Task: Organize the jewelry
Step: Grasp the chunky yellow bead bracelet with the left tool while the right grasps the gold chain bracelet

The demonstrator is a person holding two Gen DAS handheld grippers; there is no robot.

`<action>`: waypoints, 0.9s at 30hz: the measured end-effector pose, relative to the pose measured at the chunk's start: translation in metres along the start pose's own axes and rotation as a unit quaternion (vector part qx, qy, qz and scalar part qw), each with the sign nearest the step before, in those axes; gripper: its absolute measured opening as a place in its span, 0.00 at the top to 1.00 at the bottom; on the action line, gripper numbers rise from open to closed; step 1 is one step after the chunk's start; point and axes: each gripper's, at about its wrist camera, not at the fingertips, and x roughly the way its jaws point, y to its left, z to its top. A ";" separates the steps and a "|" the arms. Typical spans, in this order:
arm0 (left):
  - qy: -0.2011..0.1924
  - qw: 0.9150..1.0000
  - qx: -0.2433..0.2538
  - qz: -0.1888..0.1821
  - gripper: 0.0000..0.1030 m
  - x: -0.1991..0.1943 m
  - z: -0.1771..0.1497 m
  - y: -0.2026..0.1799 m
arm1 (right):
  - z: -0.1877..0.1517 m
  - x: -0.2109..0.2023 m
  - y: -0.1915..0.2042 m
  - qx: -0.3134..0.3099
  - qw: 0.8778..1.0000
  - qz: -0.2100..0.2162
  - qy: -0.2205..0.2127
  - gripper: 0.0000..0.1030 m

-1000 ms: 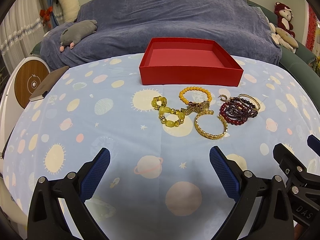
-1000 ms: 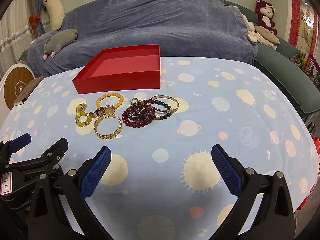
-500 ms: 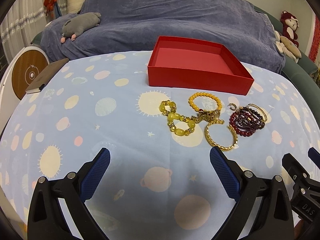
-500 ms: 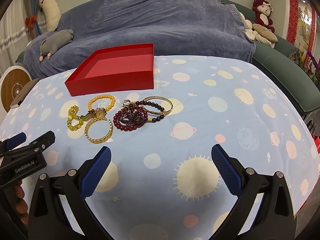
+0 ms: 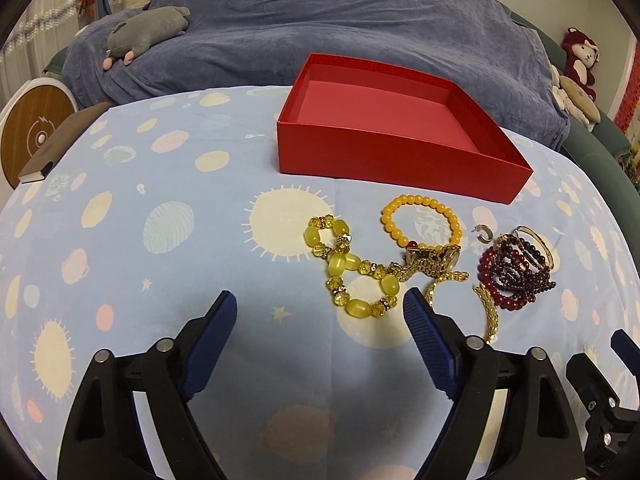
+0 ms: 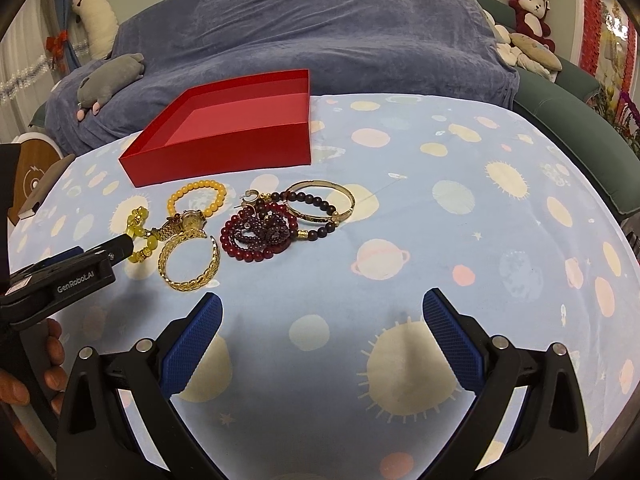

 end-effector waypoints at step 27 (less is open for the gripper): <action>-0.014 1.000 -0.002 -0.010 0.93 -0.013 0.011 0.030 | 0.004 0.038 0.084 -0.046 0.995 0.076 0.041 0.28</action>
